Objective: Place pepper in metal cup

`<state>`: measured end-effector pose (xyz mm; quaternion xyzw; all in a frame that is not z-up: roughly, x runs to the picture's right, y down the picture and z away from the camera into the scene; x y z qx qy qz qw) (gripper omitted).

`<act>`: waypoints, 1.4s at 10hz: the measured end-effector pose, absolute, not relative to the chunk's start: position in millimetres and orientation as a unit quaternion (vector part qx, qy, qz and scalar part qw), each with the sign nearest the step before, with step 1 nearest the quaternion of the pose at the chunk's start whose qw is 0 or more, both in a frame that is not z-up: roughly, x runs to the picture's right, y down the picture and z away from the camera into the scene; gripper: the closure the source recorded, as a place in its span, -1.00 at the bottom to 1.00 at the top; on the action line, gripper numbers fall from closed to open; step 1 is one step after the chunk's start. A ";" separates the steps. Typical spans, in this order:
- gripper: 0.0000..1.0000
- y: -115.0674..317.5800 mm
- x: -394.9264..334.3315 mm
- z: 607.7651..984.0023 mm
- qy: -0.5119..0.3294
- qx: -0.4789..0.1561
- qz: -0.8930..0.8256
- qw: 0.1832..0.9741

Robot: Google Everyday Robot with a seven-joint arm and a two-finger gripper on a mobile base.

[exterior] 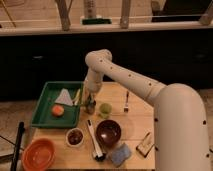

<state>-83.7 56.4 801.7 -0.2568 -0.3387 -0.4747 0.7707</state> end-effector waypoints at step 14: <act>-0.60 60.7 -79.0 810.2 -0.339 -0.264 -0.465 0.774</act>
